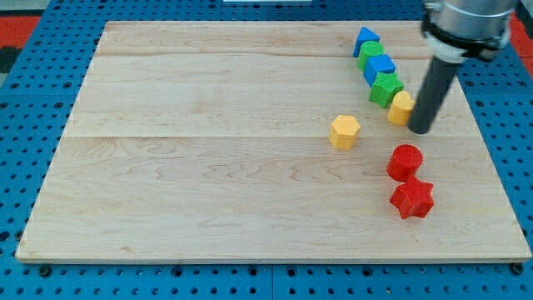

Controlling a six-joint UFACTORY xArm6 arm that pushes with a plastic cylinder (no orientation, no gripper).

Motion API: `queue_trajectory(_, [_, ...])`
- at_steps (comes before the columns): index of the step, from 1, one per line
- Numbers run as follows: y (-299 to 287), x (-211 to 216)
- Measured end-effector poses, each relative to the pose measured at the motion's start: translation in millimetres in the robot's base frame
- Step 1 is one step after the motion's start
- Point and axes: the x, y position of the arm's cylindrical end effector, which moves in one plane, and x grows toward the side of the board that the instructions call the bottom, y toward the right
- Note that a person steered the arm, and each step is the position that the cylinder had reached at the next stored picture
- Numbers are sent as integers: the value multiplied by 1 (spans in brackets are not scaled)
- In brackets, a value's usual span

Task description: Place green star close to yellow blocks

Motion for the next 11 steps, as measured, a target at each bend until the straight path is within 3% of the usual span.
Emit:
queue_trajectory(1, [12,-8])
queue_trajectory(2, [-25,-37])
queue_trajectory(3, [-116,-29])
queue_trajectory(5, [-55,-25])
queue_trajectory(6, [31,-27])
queue_trajectory(7, [41,-81])
queue_trajectory(8, [-16,-104])
queue_trajectory(10, [-126,-61])
queue_trajectory(11, [-87,-74])
